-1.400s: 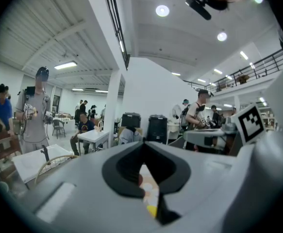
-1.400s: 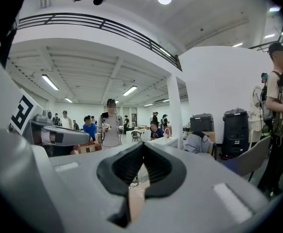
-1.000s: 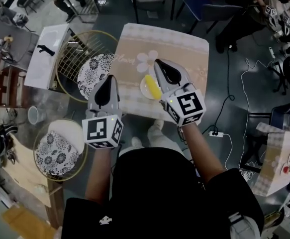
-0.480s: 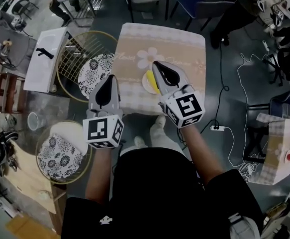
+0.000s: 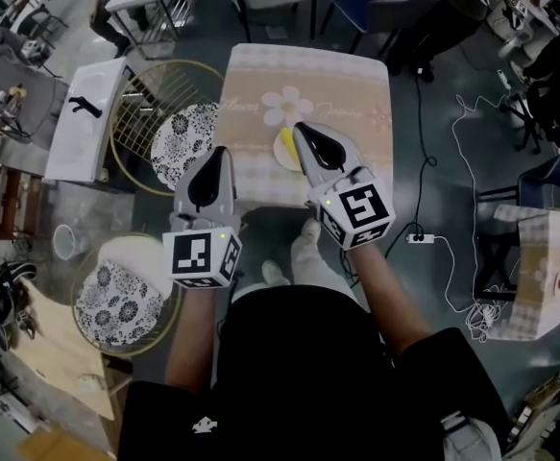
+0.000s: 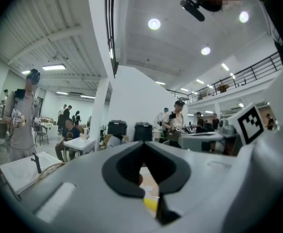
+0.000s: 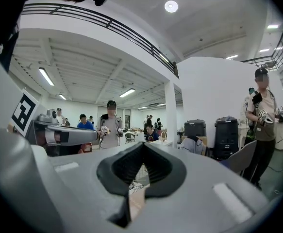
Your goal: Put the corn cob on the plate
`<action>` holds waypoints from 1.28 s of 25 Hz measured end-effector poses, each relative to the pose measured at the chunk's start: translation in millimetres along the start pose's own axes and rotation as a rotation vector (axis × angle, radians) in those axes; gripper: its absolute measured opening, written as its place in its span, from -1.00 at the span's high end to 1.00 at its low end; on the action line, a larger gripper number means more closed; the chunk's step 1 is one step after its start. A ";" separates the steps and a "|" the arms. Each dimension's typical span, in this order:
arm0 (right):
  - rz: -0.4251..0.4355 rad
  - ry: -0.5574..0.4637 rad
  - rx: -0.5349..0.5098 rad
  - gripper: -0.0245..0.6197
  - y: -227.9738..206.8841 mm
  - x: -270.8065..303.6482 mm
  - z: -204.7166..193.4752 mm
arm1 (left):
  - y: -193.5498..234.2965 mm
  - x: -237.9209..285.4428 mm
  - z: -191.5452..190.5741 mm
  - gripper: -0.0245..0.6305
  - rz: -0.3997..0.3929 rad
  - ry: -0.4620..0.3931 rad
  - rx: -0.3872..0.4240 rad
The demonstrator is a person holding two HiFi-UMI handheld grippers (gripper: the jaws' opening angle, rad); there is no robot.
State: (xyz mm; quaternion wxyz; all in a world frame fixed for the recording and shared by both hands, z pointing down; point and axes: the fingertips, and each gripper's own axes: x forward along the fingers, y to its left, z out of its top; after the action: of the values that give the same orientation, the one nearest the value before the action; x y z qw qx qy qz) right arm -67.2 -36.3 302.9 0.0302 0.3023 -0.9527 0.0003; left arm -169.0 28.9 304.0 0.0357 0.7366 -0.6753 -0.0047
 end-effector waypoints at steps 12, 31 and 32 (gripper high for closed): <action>-0.004 -0.006 -0.011 0.92 37.8 -27.6 -1.6 | -4.8 -38.0 -1.9 0.90 -0.017 -0.012 0.017; 0.000 -0.057 -0.035 0.92 41.8 -56.0 10.5 | -34.8 -41.8 2.8 0.90 -0.041 -0.024 0.066; 0.003 -0.056 -0.037 0.92 40.4 -56.9 11.1 | -37.0 -40.3 3.0 0.90 -0.040 -0.022 0.065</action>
State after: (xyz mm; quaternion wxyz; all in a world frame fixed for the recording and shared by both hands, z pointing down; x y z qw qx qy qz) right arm -44.6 29.3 289.2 0.0093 0.3000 -0.9535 -0.0258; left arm -135.8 72.0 297.2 0.0042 0.7506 -0.6606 0.0085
